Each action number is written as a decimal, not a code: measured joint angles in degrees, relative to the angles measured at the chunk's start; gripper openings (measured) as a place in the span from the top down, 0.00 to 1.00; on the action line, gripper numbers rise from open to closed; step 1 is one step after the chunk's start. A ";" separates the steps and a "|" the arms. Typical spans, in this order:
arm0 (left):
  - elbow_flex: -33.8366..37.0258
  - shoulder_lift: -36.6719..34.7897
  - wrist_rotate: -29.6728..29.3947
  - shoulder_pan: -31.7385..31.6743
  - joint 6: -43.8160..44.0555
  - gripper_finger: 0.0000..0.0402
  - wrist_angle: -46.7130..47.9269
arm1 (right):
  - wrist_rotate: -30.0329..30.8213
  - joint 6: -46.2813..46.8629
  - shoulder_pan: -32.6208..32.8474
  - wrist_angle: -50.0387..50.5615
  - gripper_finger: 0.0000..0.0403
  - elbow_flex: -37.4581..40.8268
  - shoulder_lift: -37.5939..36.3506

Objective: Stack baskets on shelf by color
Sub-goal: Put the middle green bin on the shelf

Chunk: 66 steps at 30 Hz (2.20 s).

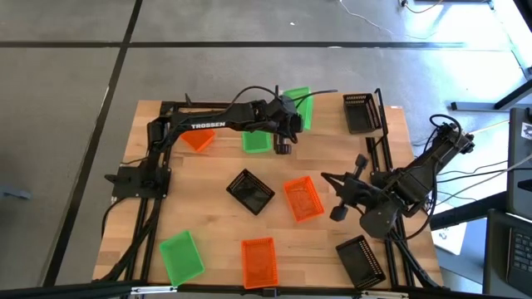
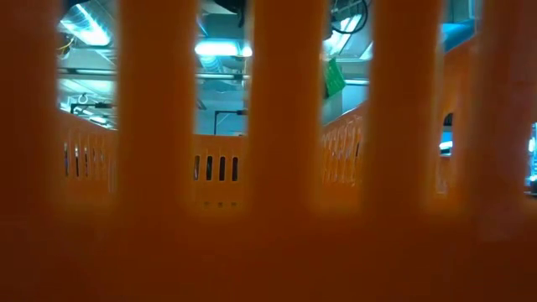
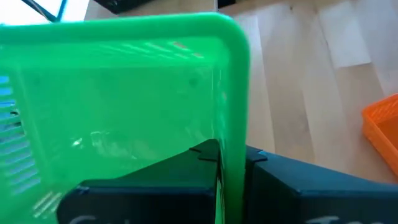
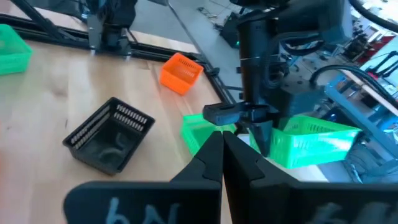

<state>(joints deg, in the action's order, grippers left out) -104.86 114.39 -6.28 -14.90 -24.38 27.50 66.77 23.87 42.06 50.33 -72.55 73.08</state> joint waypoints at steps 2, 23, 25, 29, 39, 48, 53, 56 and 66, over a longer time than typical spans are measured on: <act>0.00 0.00 0.00 0.00 -0.08 1.00 0.02 | 0.16 0.09 0.00 0.50 1.00 0.00 0.00; 0.00 0.00 -3.91 0.08 0.65 0.87 0.49 | -0.86 1.39 0.00 1.06 1.00 0.00 0.00; 0.00 0.00 -3.86 0.32 1.43 0.86 0.40 | -0.86 1.37 0.00 1.06 1.00 0.00 0.00; 0.00 0.00 -3.89 0.53 0.30 0.85 -0.07 | -0.86 1.37 0.00 1.06 1.00 0.00 0.00; -0.22 -2.17 -16.75 4.09 -2.82 0.85 0.44 | -0.85 1.39 0.00 1.39 1.00 0.00 0.00; -0.28 -7.77 -21.21 9.90 -4.61 0.85 0.86 | -0.85 1.68 0.00 1.47 1.00 0.02 0.00; -0.31 -12.30 -21.79 14.58 -4.39 0.85 2.87 | -0.88 4.45 -3.14 1.53 1.00 0.34 0.02; -0.31 -14.89 -22.13 17.62 -3.67 0.85 5.66 | -1.88 5.89 -7.22 1.87 1.00 1.92 0.04; -0.31 -21.69 -30.53 25.13 5.24 0.99 16.30 | -22.50 -0.60 -27.86 -11.28 1.00 3.72 0.09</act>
<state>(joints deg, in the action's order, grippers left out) -105.16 92.70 -36.82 10.24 -19.14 43.80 44.28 23.27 14.21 39.05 -68.84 73.17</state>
